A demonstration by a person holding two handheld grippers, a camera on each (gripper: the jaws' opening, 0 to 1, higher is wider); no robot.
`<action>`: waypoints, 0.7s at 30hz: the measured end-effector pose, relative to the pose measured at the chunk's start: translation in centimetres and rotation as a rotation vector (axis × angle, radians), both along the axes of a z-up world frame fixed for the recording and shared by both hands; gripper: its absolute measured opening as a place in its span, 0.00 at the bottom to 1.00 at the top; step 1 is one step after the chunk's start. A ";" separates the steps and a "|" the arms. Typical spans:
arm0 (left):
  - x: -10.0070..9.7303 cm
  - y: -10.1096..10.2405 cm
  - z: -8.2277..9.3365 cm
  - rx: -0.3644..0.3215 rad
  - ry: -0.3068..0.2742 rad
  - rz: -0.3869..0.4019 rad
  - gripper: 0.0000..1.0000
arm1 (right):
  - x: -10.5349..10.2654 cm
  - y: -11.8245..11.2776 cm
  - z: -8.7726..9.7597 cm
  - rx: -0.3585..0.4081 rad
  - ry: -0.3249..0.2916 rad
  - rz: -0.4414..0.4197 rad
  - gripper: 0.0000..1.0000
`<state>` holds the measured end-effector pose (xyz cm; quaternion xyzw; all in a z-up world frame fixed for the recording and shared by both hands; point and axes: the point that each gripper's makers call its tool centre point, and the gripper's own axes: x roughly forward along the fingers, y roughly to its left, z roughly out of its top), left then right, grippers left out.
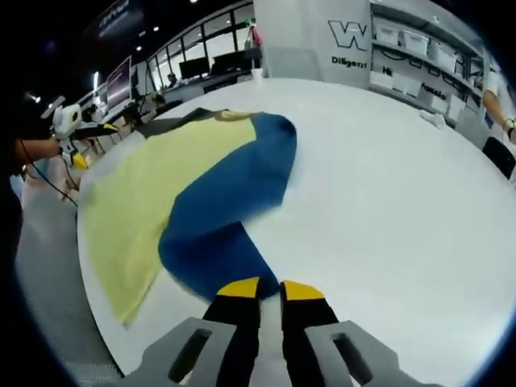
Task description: Fold the garment on the visible template until the final outline fits inside the template.
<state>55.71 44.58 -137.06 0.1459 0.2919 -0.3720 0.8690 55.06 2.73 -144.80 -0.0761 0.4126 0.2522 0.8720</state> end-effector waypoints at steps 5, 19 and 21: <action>-0.4 -0.2 -0.1 -0.004 0.007 -0.014 0.99 | 0.1 0.0 0.0 0.011 0.007 -0.006 0.00; -1.0 -0.6 -0.1 -0.012 0.013 -0.034 0.98 | -0.4 -0.2 2.1 0.051 0.022 -0.042 0.00; -1.1 -0.6 -0.1 -0.011 0.014 -0.035 0.98 | -0.3 -0.5 2.8 0.054 0.014 -0.049 0.00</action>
